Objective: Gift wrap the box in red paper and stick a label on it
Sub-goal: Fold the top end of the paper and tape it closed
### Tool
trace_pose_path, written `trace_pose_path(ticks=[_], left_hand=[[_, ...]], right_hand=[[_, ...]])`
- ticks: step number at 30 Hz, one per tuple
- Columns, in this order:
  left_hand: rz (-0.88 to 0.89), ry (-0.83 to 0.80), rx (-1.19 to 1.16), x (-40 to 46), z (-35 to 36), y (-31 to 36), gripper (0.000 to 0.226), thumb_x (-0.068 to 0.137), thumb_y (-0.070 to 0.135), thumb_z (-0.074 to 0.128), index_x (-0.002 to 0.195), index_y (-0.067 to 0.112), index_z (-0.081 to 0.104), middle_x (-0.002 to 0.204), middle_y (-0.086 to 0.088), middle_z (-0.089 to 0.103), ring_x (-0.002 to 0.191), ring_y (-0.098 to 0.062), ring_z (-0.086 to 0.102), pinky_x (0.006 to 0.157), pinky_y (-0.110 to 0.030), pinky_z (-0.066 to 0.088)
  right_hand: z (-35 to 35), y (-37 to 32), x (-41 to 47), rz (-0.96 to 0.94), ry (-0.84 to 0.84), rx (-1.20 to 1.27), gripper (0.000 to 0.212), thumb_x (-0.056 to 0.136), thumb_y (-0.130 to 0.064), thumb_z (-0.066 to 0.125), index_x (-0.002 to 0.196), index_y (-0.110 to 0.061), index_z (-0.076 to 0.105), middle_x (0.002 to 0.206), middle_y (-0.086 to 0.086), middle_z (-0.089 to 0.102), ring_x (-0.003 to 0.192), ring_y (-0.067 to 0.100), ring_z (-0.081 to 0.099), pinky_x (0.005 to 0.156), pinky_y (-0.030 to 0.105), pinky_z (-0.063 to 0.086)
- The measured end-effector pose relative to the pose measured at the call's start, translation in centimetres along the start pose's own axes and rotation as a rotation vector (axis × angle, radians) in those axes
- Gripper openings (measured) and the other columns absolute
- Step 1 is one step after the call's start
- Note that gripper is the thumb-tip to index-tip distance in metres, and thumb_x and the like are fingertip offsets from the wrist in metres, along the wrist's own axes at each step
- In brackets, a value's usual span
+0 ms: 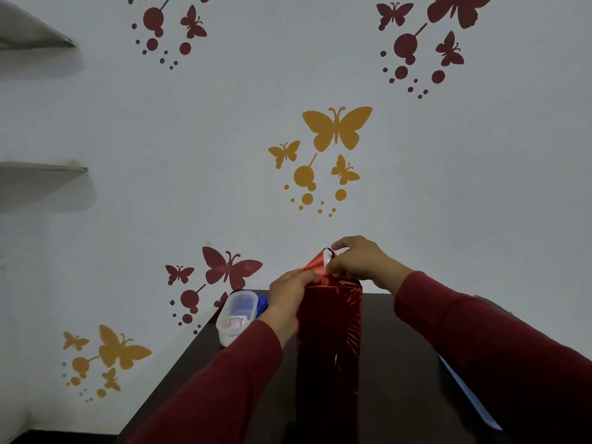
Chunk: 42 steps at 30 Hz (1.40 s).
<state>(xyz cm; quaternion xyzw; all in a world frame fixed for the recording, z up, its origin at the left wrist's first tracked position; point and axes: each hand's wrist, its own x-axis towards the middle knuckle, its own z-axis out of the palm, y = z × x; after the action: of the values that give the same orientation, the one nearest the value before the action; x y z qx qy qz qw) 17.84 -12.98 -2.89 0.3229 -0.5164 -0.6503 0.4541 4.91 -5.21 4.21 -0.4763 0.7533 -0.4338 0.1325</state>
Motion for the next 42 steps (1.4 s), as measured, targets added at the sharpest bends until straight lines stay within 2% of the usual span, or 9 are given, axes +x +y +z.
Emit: trace_pose_path(ticks=[13,17,20,26,33,36,38,40,42], left_hand=[[-0.077,0.031,0.025,0.5,0.0,0.0,0.018,0.067,0.013,0.076,0.085,0.013,0.081,0.093,-0.014,0.078,0.09,-0.035,0.073,0.083,-0.046,0.06],[-0.128,-0.003,-0.002,0.4,0.1,0.7,0.043,0.054,0.033,0.072,0.089,0.008,0.074,0.083,-0.012,0.073,0.071,-0.029,0.067,0.066,-0.036,0.054],[-0.117,0.0,0.087,0.6,0.7,1.3,0.049,0.059,0.045,0.078,0.093,0.009,0.075,0.088,-0.009,0.076,0.083,-0.029,0.072,0.07,-0.034,0.052],[-0.022,0.086,0.323,1.5,1.0,0.7,0.015,0.069,0.022,0.075,0.072,0.011,0.065,0.076,-0.007,0.064,0.068,-0.025,0.058,0.061,-0.03,0.041],[0.057,0.092,0.449,2.0,0.4,0.6,0.023,0.084,0.025,0.075,0.067,0.016,0.062,0.072,0.0,0.063,0.067,-0.015,0.057,0.052,-0.025,0.035],[0.067,0.091,0.415,1.8,0.3,0.4,0.023,0.083,0.027,0.078,0.067,0.016,0.064,0.073,0.0,0.065,0.069,-0.017,0.059,0.052,-0.026,0.036],[0.074,0.091,0.398,1.7,0.4,0.3,0.023,0.082,0.027,0.078,0.068,0.016,0.064,0.074,-0.001,0.066,0.065,-0.016,0.058,0.052,-0.025,0.037],[0.075,0.092,0.382,1.6,0.4,0.2,0.02,0.082,0.027,0.078,0.073,0.014,0.067,0.077,-0.002,0.069,0.067,-0.017,0.059,0.053,-0.026,0.04],[0.078,0.103,0.365,1.6,0.4,0.1,0.018,0.081,0.027,0.078,0.077,0.011,0.072,0.081,-0.005,0.072,0.07,-0.019,0.063,0.055,-0.026,0.043]], right_hand=[[1.0,-1.5,0.4,-0.05,0.019,-0.325,0.05,0.082,-0.013,0.071,0.131,-0.007,0.063,0.115,0.013,0.072,0.103,0.025,0.07,0.09,0.037,0.06],[0.9,-2.1,0.4,-0.001,-0.01,-0.347,0.056,0.078,-0.011,0.076,0.132,-0.006,0.06,0.111,0.014,0.073,0.091,0.026,0.073,0.086,0.038,0.063],[0.9,-2.5,0.3,0.024,-0.031,-0.361,0.054,0.079,-0.007,0.076,0.131,-0.004,0.061,0.106,0.016,0.077,0.074,0.024,0.067,0.08,0.035,0.061],[0.8,-3.2,0.4,0.111,-0.052,-0.372,0.055,0.081,-0.007,0.078,0.133,-0.005,0.063,0.097,0.008,0.079,0.077,0.019,0.068,0.084,0.031,0.06],[0.7,-2.6,2.3,0.182,0.001,-0.334,0.124,0.061,-0.021,0.098,0.159,-0.03,0.022,0.132,0.014,0.06,0.119,0.033,0.062,0.1,0.046,0.056],[0.1,-1.7,1.3,0.273,-0.074,-0.092,0.111,0.077,-0.008,0.089,0.162,-0.022,0.019,0.149,0.013,0.05,0.132,0.032,0.052,0.106,0.039,0.047],[0.3,-0.5,0.7,0.315,-0.085,0.209,0.096,0.083,0.01,0.075,0.16,-0.023,0.028,0.154,0.012,0.044,0.134,0.033,0.048,0.093,0.038,0.048],[1.1,0.7,0.4,0.329,-0.048,0.465,0.086,0.086,0.019,0.062,0.156,-0.025,0.038,0.153,0.011,0.044,0.129,0.034,0.051,0.079,0.04,0.054],[1.9,1.3,0.6,0.309,0.01,0.567,0.08,0.086,0.018,0.059,0.152,-0.025,0.046,0.145,0.011,0.05,0.119,0.033,0.056,0.086,0.047,0.059]])
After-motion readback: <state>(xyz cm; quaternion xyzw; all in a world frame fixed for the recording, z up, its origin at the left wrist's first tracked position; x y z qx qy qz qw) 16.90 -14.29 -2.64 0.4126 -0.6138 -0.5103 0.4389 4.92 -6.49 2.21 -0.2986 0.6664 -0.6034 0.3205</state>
